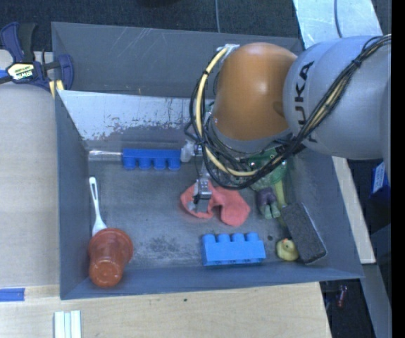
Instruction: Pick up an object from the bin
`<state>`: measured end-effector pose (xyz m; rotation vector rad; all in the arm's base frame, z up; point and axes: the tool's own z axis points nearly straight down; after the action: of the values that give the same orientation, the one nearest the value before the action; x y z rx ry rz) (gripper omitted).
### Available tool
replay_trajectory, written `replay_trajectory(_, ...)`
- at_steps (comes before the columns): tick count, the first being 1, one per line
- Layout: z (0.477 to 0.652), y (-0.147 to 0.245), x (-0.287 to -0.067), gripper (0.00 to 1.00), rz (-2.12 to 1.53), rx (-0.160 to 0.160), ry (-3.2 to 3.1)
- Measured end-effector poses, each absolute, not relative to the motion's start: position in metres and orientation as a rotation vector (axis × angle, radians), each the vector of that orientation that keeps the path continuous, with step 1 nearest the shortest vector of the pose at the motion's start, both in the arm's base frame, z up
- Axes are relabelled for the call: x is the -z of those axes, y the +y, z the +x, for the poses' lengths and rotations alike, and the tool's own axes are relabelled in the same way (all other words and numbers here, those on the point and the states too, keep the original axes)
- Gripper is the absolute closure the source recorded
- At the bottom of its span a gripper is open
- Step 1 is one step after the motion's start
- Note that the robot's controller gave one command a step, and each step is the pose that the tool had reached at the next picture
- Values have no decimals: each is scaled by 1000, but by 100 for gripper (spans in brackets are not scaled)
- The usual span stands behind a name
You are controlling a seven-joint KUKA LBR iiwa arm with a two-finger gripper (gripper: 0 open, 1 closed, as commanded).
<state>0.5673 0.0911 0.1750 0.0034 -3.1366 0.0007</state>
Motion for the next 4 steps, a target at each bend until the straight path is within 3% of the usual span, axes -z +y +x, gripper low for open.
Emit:
replay_trajectory(1, 569, 90, -179, 0, 1, 1, -3145)
replay_trajectory(2, 573, 13, -87, 0, 90, 0, -3148)
replay_trajectory(3, 568, 0, -110, 0, -38, 7, -3151)
replay_trajectory(4, 571, -3, -92, 0, 23, 0, -3153)
